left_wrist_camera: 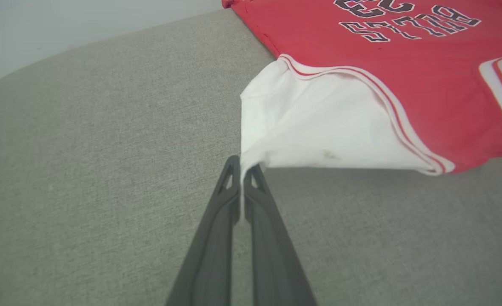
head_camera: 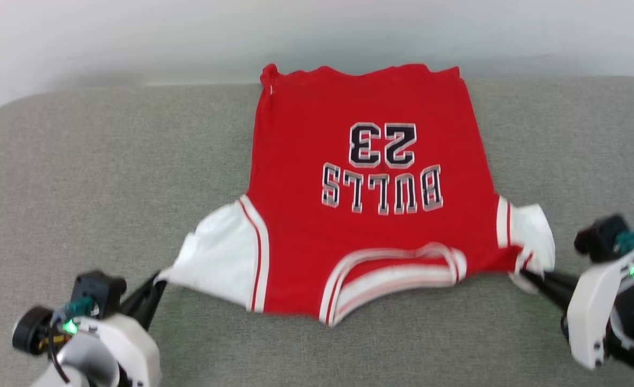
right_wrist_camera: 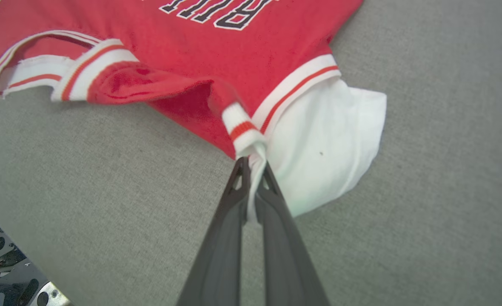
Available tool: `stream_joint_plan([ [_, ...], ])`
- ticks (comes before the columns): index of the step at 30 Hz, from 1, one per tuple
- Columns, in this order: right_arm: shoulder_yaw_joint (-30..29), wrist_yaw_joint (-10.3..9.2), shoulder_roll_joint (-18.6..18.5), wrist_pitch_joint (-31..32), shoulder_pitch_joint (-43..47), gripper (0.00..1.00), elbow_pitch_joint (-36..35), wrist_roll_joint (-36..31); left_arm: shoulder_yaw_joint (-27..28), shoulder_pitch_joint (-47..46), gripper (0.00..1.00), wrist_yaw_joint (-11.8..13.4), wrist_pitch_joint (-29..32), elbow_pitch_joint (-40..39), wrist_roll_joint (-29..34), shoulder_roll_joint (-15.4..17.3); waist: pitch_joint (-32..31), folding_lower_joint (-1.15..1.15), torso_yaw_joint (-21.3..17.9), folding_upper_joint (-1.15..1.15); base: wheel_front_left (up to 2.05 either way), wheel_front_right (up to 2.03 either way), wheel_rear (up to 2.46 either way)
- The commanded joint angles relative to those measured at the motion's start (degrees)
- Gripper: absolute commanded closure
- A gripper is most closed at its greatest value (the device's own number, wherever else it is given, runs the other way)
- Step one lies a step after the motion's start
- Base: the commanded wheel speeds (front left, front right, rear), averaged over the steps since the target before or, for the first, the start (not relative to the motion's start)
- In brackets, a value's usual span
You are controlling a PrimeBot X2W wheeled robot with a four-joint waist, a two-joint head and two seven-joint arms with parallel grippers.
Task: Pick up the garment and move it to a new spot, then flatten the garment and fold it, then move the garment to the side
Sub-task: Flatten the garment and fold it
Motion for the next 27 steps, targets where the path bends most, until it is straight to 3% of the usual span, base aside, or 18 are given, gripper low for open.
stream_joint_plan([
  [1, 0.6, -0.04, -1.0, 0.5, 2.0, 1.0, -0.7, 0.4, 0.1, 2.2, 1.0, 0.7, 0.3, -1.0, -0.3, 0.6, -0.8, 0.02, -0.3, 0.0, 0.0, 0.0, 0.0],
  [6, 1.3, -0.05, -2.8, 2.4, 7.0, 1.0, -2.7, 2.0, 0.2, 9.3, 1.0, 2.5, 1.0, -5.2, -1.8, 2.5, -2.3, 0.02, -0.6, 0.0, 0.0, 0.0, 0.0],
  [10, 2.9, -0.06, -5.6, 3.1, 9.5, 1.0, -5.1, -0.5, 0.8, 13.3, 1.0, 3.6, 0.5, -6.5, -3.0, 3.5, -2.7, 0.02, -0.7, 0.0, 0.0, 0.0, 0.0],
  [20, 1.8, -0.06, -7.5, 4.9, 14.7, 1.0, -7.2, 3.1, -1.8, 15.5, 1.0, 2.6, 0.1, -6.3, -2.3, 2.8, -2.4, 0.02, -0.7, 0.0, 0.0, 0.0, 0.0],
  [21, 1.9, -0.05, -7.7, 5.0, 14.4, 0.89, -7.5, 3.0, -1.9, 15.2, 1.0, 2.6, 0.0, -6.3, -2.3, 2.8, -2.3, 0.02, -0.7, 0.0, 0.0, 0.0, 0.0],
  [22, 1.6, -0.06, -7.8, 5.0, 14.0, 0.04, -7.8, 2.8, -2.1, 14.9, 1.0, 2.4, 0.0, -6.3, -2.2, 2.7, -2.2, 0.02, -0.7, 0.0, 0.0, 0.0, 0.0],
  [27, -0.6, -0.04, -8.7, 7.4, 12.2, 0.0, -10.4, 5.8, -2.4, 14.1, 1.0, 2.2, -0.5, -7.0, -2.3, 2.1, -1.3, 0.02, -0.5, 0.0, 0.0, 0.0, 0.0],
])
